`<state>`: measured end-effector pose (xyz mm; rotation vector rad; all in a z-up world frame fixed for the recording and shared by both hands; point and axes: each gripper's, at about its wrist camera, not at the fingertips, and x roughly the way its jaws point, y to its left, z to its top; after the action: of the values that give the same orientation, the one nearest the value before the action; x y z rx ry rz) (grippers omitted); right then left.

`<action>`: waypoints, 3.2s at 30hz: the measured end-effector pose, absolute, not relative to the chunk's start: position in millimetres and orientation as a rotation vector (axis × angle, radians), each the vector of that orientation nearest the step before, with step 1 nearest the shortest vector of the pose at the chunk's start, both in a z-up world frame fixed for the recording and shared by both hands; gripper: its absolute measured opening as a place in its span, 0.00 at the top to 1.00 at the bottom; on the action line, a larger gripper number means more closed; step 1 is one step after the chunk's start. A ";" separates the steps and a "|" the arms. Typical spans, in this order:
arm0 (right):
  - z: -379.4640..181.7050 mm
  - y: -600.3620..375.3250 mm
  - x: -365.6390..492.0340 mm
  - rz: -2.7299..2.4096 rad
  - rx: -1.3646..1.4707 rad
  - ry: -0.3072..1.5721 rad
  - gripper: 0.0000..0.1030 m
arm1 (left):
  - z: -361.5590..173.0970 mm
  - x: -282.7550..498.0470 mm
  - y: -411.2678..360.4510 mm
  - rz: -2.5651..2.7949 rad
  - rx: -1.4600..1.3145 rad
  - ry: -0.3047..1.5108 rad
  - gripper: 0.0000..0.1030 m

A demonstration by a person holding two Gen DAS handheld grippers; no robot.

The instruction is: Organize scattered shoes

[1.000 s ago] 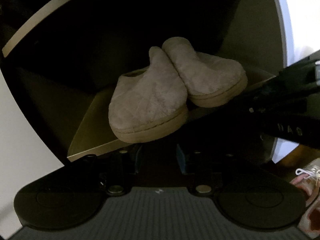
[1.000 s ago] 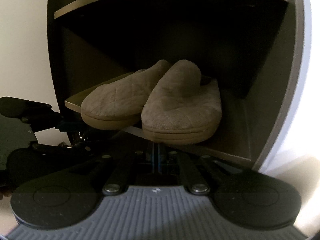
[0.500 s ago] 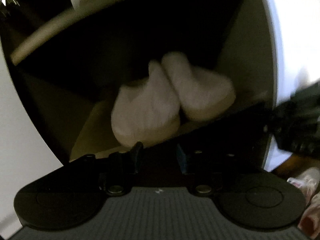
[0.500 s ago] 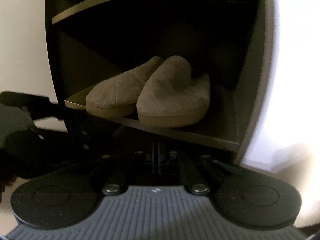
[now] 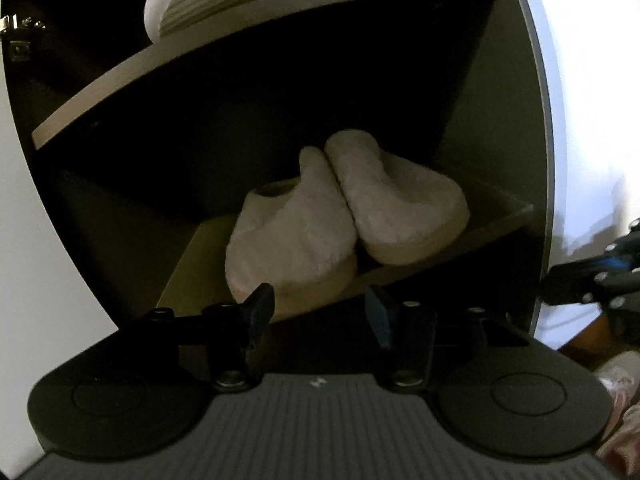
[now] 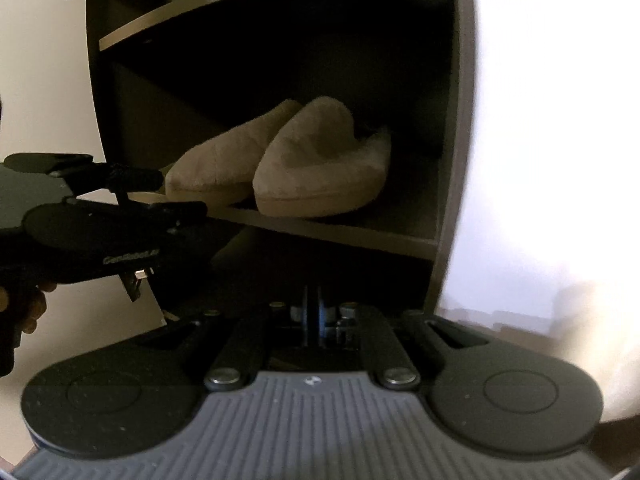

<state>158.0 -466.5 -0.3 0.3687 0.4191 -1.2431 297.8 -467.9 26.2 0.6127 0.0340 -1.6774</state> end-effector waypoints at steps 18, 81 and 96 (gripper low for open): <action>51.1 -434.2 147.9 -1.344 0.457 0.408 0.64 | 58.9 312.8 -447.4 -1.442 0.620 0.501 0.44; 74.4 -366.7 -3.8 -0.766 0.073 0.756 0.02 | 84.3 268.5 -276.2 -1.213 0.825 0.557 0.15; -126.5 -406.7 46.4 -0.341 -0.089 1.138 0.31 | -47.7 182.7 -281.4 -1.328 0.885 0.744 0.15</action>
<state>46.4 -406.7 -126.5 -0.0892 1.1379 -0.3405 182.7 -281.4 -47.7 0.8852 0.7437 -1.3282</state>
